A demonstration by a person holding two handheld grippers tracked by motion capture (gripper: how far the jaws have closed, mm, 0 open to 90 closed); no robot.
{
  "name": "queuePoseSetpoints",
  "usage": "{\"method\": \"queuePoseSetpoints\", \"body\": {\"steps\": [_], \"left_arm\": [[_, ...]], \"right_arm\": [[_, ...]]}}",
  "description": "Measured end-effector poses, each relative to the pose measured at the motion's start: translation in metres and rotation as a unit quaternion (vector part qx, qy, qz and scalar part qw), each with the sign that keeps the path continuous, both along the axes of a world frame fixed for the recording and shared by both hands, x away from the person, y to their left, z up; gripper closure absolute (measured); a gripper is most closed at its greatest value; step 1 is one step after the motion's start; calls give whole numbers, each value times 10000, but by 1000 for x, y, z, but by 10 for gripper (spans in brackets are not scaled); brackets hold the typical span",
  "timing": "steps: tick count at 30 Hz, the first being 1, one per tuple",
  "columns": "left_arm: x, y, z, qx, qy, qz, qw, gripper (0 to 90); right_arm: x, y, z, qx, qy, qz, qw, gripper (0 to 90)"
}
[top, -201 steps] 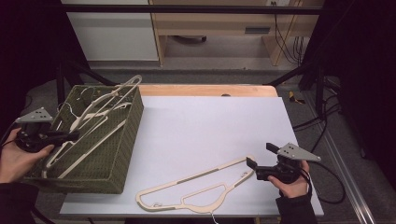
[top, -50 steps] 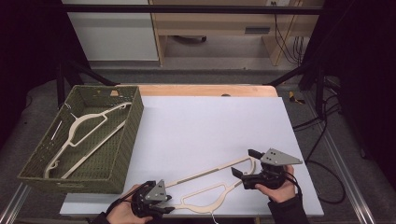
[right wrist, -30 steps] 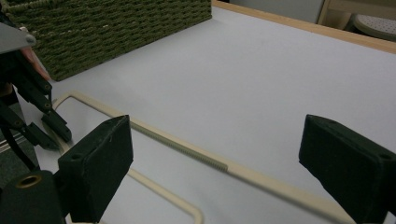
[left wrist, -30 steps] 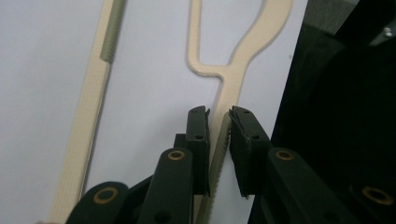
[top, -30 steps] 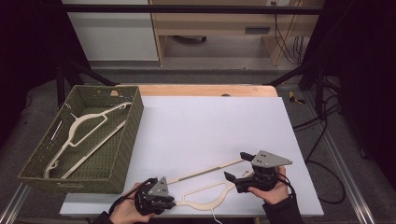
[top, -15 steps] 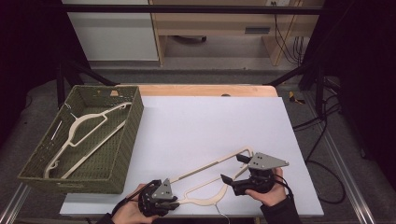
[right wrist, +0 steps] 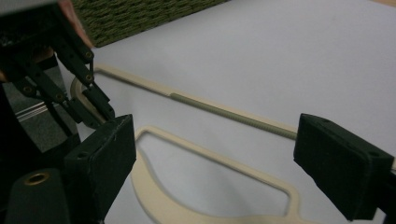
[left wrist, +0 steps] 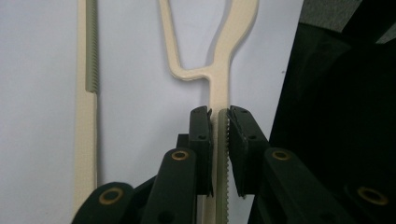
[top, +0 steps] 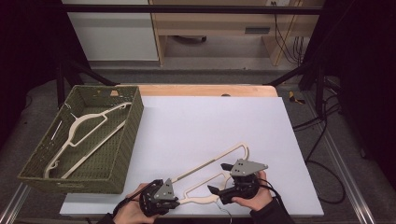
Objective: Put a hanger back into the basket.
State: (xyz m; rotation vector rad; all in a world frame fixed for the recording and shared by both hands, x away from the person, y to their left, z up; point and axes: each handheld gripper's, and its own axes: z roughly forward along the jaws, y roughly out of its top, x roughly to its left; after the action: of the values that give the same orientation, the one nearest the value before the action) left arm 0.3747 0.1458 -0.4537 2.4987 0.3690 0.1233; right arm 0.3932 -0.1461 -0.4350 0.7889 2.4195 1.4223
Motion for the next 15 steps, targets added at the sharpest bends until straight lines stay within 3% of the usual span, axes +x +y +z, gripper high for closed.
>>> {"method": "queuePoseSetpoints", "body": {"steps": [6, 11, 15], "left_arm": [[1, 2, 20, -193, -71, -45, 9998, 799], [3, 4, 27, -351, -38, 50, 9994, 799], [5, 3, 29, -299, -11, 12, 9996, 799]], "right_arm": [[-3, 13, -6, -143, 145, 333, 9992, 177], [-5, 22, -11, -284, 299, 656, 9970, 220], [-6, 28, -16, -424, 392, 863, 9946, 265]]}}
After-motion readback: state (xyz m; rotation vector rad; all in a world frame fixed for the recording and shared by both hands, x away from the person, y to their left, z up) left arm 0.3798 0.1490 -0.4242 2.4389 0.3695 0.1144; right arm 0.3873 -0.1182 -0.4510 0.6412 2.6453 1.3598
